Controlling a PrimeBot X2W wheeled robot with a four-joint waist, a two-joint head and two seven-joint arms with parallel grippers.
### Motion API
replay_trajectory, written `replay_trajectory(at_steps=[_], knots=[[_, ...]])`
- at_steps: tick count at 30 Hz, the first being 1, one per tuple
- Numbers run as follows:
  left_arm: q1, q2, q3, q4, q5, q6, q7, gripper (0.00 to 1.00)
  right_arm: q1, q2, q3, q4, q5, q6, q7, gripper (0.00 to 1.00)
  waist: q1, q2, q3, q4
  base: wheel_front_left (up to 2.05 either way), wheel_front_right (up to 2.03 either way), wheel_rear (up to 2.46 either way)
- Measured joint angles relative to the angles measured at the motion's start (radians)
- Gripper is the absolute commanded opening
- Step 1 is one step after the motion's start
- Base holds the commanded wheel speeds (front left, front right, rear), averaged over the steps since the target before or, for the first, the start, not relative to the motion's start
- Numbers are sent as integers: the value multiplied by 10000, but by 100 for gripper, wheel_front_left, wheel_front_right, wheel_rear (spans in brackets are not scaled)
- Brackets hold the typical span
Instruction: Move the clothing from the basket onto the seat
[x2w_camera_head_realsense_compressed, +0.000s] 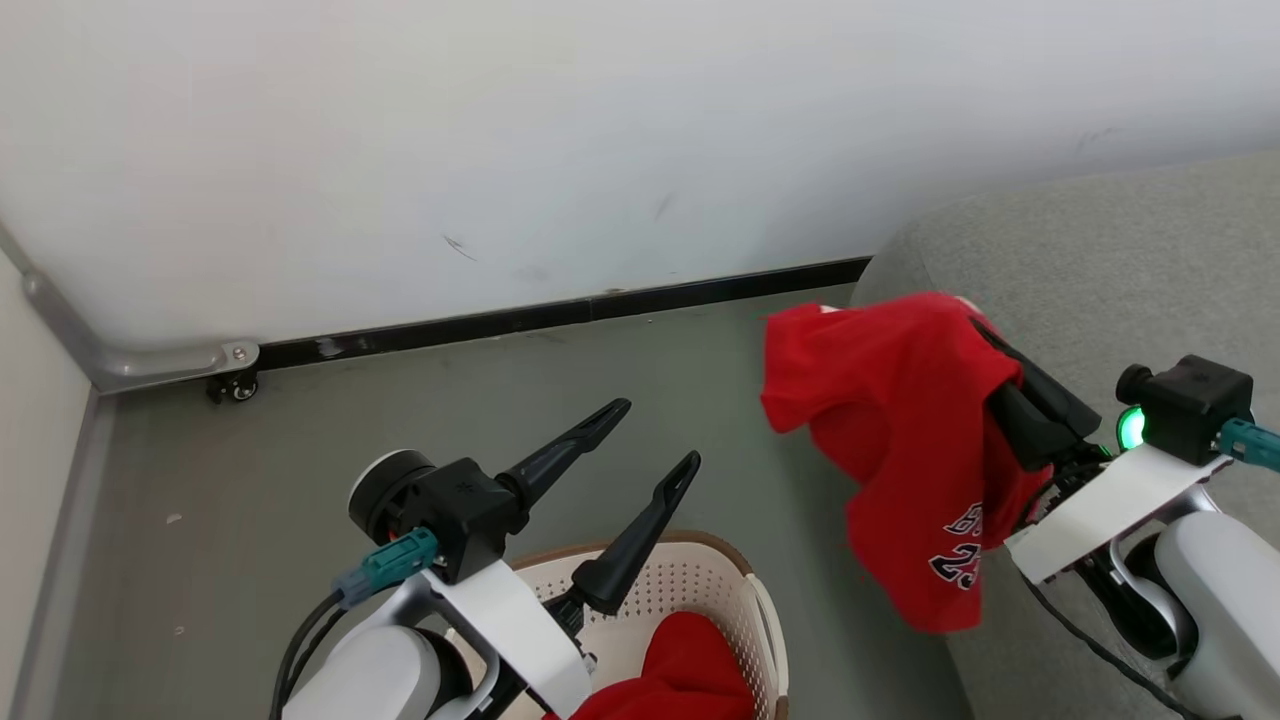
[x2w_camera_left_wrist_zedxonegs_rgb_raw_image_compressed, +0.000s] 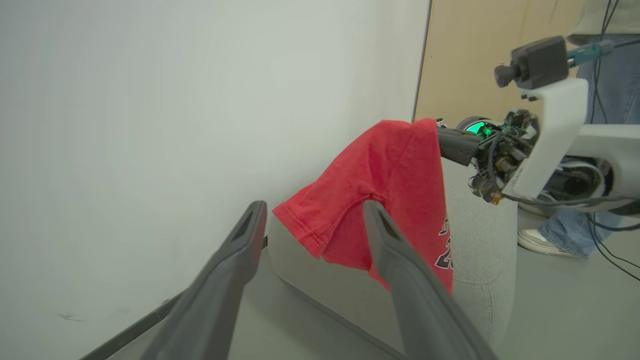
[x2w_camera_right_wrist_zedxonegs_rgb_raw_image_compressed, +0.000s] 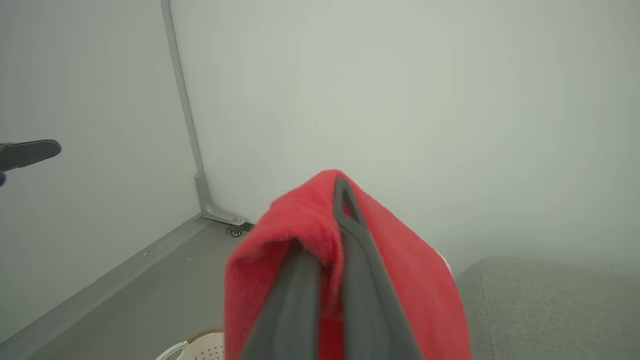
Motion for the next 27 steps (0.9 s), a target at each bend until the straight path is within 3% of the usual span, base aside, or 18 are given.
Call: replay_trajectory(at_steps=[27], knots=[[8,-167,-522,128,-31,-44,-378,100,1326,146,-1588,-65,-472,0,15,0,0,0,-57,-1399,0,0,0]])
